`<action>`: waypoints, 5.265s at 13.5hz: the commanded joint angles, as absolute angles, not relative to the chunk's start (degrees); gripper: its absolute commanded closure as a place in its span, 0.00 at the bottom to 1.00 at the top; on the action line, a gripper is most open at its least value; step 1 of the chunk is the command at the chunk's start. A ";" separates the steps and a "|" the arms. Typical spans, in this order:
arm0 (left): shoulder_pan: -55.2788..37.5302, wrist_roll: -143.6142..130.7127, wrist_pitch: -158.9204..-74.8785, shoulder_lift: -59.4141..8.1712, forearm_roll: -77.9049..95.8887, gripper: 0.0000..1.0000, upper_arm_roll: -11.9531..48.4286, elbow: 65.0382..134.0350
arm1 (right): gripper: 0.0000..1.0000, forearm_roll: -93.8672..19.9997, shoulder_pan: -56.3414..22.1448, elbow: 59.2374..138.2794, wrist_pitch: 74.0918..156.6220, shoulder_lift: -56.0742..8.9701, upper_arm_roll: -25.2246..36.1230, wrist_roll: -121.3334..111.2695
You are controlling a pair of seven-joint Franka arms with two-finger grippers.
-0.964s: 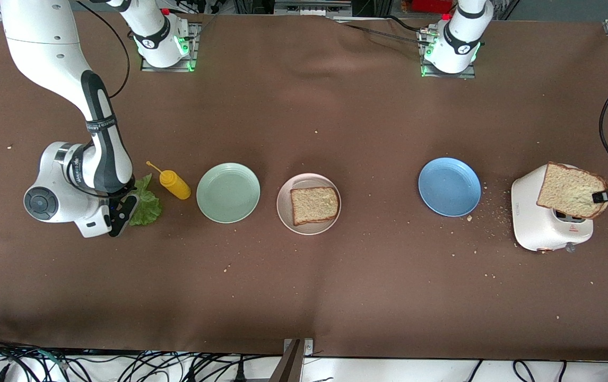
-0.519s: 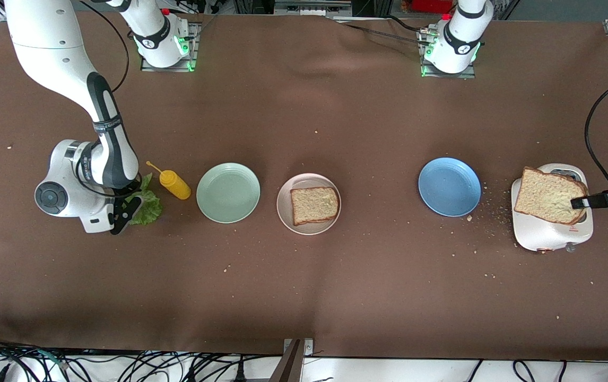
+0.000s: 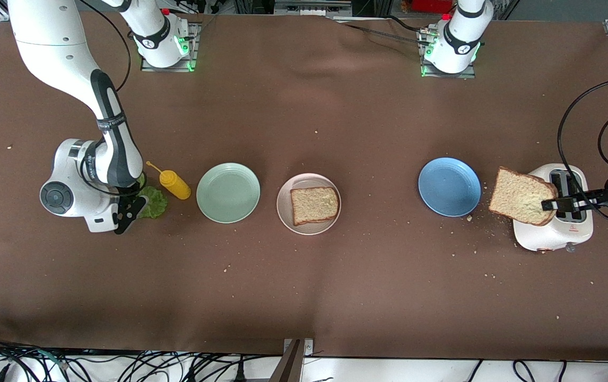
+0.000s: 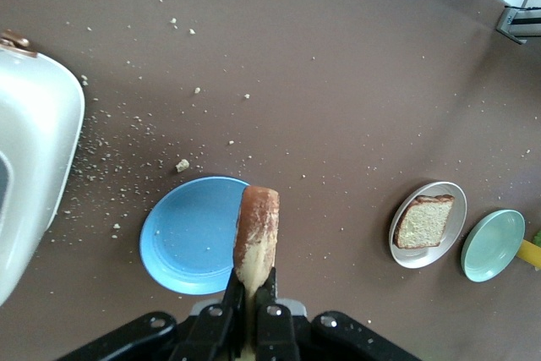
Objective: Make sandwich in beige plate with both arms
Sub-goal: 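Grasp the lettuce with the right gripper while the left gripper lifts bread, then lay lettuce on the bread with the right gripper while the left gripper carries bread, then lower bread onto the lettuce with the left gripper while the right gripper retracts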
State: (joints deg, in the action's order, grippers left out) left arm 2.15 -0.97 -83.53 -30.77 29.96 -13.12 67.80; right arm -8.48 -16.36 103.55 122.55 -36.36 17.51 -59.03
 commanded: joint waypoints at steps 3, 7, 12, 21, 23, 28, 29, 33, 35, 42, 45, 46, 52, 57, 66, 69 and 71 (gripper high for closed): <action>2.02 -1.32 -83.23 -31.99 35.16 1.00 -11.69 68.73 | 1.00 -6.86 -16.35 95.39 110.96 -34.80 18.10 -58.71; 1.76 -0.70 -83.67 -34.01 34.89 1.00 -11.69 68.55 | 1.00 -2.82 -16.43 83.96 97.68 -34.80 18.37 -58.80; 1.76 -0.62 -84.46 -34.72 35.42 1.00 -10.64 68.47 | 1.00 -1.40 -17.75 70.95 78.52 -34.80 18.28 -56.01; 1.76 -1.84 -85.69 -34.89 35.68 1.00 -10.28 68.55 | 1.00 -23.54 -28.54 69.70 75.73 -35.42 15.91 -32.90; 1.76 -1.58 -85.69 -34.98 35.68 1.00 -10.28 68.64 | 1.00 -26.62 -33.98 70.40 82.41 -36.91 15.91 -25.88; 1.85 -1.14 -85.61 -35.68 39.63 1.00 -10.28 68.73 | 1.00 -36.90 -44.02 72.16 105.69 -43.75 15.91 -13.45; 1.93 -0.97 -85.61 -36.12 41.20 1.00 -10.28 68.73 | 1.00 -37.00 -44.82 72.16 109.04 -44.99 15.91 -13.45; 1.76 -0.62 -85.69 -37.61 47.17 1.00 -10.28 68.64 | 1.00 -37.18 -45.70 72.16 120.21 -48.77 14.25 -13.36; 0.71 2.70 -85.96 -38.93 49.13 1.00 -9.58 68.12 | 1.00 -37.09 -45.79 72.25 123.12 -49.65 12.22 -13.45; -3.95 4.66 -86.39 -40.16 52.20 1.00 -9.40 68.82 | 0.00 -35.95 -45.36 72.25 124.72 -51.33 11.51 -18.53; -6.14 4.66 -91.03 -40.17 59.57 1.00 -9.40 70.83 | 0.00 -35.95 -43.69 72.25 117.55 -49.06 13.52 -20.39; -7.63 4.57 -92.88 -40.17 60.37 1.00 -9.40 71.36 | 0.00 -35.51 -43.68 72.16 112.38 -47.82 15.97 -20.30; -16.51 4.66 -108.87 -38.41 69.94 1.00 -9.40 81.28 | 0.00 -28.66 -43.86 71.81 84.42 -38.96 30.29 -20.13; -23.81 10.62 -121.45 -34.46 79.69 1.00 -9.40 92.26 | 0.00 -18.91 -44.47 72.15 76.03 -35.86 38.48 -21.18; -26.46 46.04 -129.55 -30.42 110.72 1.00 -4.84 108.98 | 0.00 -6.60 -26.14 92.70 92.27 -17.95 18.67 -20.22; -26.63 47.72 -131.39 -30.15 113.89 1.00 -3.17 110.21 | 0.00 -0.55 -17.69 101.22 97.81 -10.31 7.68 -9.53; -26.63 50.43 -132.89 -30.23 117.14 1.00 -1.59 110.83 | 0.00 0.53 -9.45 104.49 99.14 -6.26 0.30 -7.56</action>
State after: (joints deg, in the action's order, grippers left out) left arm -26.32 46.25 -131.21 -32.35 112.69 -2.96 108.24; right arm -1.30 -16.44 97.30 96.16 -13.37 7.38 -10.49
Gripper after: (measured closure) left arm 0.921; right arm 0.000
